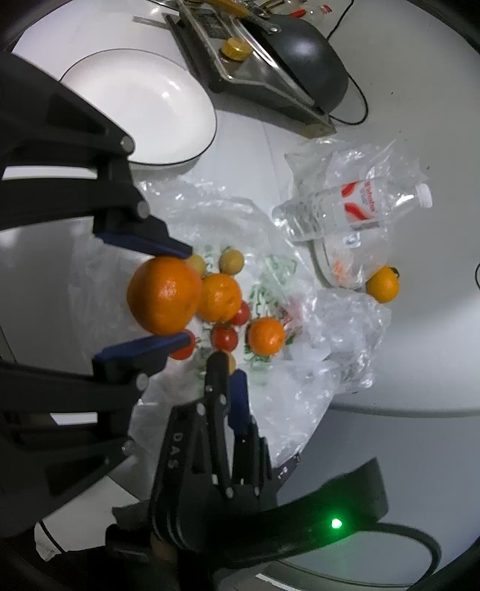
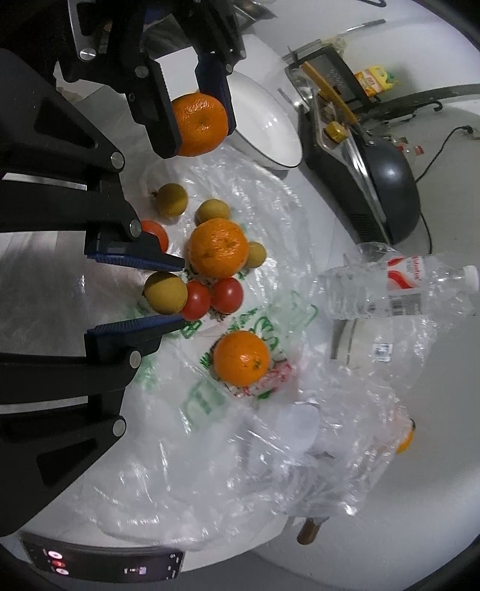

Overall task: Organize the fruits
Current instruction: 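Grasp a large mandarin with the left tool while the right tool grasps a small yellow fruit, then carry the mandarin with the left tool while the right tool carries the yellow fruit to the white plate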

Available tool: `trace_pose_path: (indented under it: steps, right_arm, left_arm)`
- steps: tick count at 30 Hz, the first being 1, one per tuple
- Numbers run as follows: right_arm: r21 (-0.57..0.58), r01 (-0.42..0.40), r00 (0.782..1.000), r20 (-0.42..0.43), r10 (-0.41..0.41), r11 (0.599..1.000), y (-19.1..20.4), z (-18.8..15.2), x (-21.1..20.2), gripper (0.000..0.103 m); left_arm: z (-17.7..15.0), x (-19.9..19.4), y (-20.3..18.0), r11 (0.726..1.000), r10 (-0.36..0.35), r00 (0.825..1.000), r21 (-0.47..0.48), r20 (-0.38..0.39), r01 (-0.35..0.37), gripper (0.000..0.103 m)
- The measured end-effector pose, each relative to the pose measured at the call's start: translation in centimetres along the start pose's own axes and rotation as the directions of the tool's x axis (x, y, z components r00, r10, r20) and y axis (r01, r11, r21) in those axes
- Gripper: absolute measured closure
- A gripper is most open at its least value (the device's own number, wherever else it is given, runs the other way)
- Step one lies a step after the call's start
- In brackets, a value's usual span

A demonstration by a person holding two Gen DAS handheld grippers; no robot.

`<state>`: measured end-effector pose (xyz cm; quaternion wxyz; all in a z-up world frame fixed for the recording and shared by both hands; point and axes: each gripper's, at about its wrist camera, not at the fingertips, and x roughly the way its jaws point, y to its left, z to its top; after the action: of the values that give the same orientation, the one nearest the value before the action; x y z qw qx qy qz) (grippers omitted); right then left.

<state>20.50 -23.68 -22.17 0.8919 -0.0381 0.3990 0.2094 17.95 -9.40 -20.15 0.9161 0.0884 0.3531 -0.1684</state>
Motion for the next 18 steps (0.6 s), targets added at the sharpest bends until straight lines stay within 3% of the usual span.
trace_pose_path:
  steps: [18]
  right_arm:
    - [-0.077,0.002,0.995,0.095,0.006,0.997,4.6,3.1,-2.6,0.077]
  left_arm:
    - [0.1,-4.1,5.3,0.995,0.081,0.992,-0.068,0.095,-0.075,0.061]
